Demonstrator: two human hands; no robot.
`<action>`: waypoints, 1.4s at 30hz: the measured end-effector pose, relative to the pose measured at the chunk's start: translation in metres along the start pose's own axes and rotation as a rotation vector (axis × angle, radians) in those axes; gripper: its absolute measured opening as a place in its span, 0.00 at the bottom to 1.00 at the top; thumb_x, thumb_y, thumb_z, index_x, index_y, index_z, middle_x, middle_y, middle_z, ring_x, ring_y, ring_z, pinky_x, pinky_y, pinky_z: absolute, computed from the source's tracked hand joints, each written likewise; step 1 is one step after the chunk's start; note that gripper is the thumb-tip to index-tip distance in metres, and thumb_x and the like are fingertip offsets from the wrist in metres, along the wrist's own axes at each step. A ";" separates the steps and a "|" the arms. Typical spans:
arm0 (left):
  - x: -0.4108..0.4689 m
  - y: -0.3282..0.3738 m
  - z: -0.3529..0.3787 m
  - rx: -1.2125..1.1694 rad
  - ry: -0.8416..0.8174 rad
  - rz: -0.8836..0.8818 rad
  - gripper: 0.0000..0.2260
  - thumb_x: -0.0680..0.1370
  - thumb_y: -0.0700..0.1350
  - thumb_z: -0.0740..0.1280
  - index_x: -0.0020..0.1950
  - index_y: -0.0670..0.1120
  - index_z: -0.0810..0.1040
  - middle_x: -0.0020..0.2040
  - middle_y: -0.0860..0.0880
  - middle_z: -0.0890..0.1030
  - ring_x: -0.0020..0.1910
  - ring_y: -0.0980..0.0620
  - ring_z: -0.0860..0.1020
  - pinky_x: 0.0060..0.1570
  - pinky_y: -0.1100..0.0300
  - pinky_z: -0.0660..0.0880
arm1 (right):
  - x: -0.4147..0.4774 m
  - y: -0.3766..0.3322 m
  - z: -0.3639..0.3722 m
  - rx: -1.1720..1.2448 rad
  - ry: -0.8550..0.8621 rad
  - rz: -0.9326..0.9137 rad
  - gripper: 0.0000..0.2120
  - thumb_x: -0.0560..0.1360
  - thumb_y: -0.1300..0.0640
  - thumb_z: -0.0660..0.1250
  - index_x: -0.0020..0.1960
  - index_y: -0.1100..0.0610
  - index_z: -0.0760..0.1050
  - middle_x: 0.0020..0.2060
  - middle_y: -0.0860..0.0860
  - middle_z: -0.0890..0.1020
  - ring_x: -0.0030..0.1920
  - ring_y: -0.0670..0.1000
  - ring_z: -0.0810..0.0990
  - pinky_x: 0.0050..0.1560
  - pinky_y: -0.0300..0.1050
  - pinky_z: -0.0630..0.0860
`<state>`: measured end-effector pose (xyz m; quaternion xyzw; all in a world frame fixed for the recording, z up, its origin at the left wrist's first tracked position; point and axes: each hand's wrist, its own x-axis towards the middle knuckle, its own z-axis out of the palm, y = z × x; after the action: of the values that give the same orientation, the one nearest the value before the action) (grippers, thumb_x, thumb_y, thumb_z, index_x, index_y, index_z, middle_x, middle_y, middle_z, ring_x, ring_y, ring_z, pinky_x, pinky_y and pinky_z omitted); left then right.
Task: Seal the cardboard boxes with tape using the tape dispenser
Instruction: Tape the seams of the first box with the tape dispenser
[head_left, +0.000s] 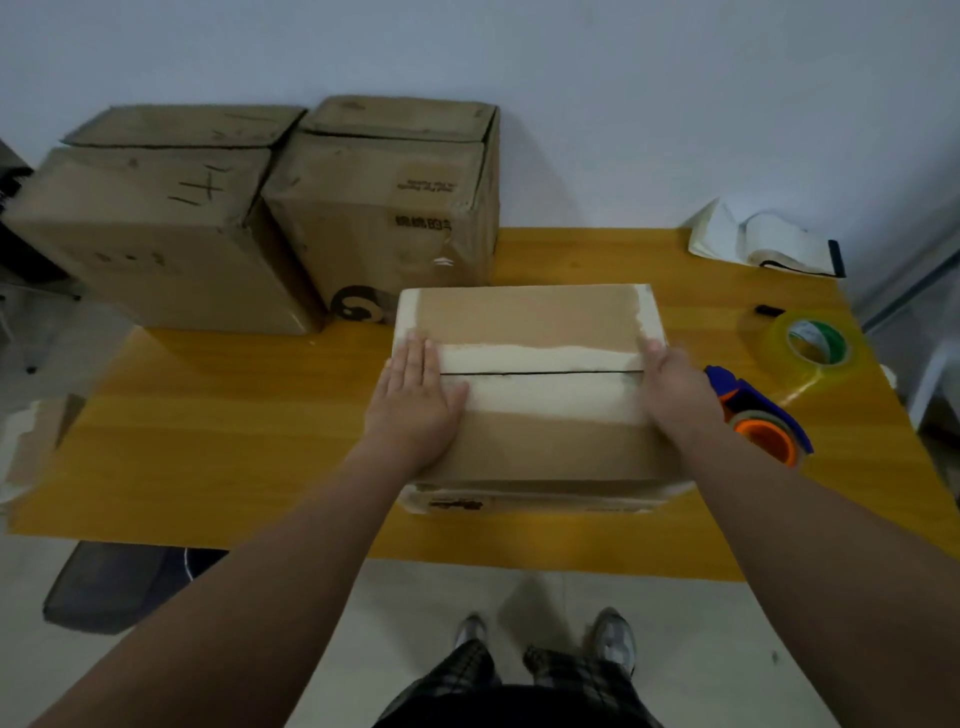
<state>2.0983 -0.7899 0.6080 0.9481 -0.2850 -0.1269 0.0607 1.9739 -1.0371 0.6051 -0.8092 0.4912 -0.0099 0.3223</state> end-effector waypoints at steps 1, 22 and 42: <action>0.001 -0.001 -0.002 -0.066 -0.007 -0.077 0.31 0.81 0.59 0.43 0.76 0.41 0.39 0.77 0.43 0.38 0.75 0.45 0.39 0.73 0.52 0.40 | -0.001 0.000 0.000 0.007 0.005 -0.004 0.32 0.80 0.38 0.41 0.71 0.61 0.60 0.62 0.63 0.74 0.62 0.64 0.72 0.56 0.57 0.68; -0.047 0.088 0.020 0.082 -0.059 0.267 0.35 0.77 0.67 0.44 0.77 0.48 0.40 0.77 0.44 0.39 0.75 0.44 0.38 0.71 0.45 0.37 | -0.055 -0.002 -0.032 -0.253 -0.189 -0.361 0.36 0.78 0.49 0.60 0.76 0.42 0.41 0.76 0.54 0.39 0.75 0.63 0.42 0.72 0.59 0.49; -0.137 0.195 0.058 0.165 -0.041 0.305 0.49 0.69 0.73 0.56 0.77 0.46 0.40 0.77 0.39 0.42 0.75 0.41 0.41 0.72 0.44 0.40 | -0.086 0.092 -0.056 -0.586 0.014 -0.545 0.31 0.79 0.38 0.51 0.76 0.54 0.54 0.51 0.56 0.79 0.48 0.57 0.79 0.33 0.45 0.68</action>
<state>1.8694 -0.8779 0.6172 0.8929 -0.4362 -0.1120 -0.0045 1.8385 -1.0249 0.6263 -0.9674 0.2427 0.0399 0.0600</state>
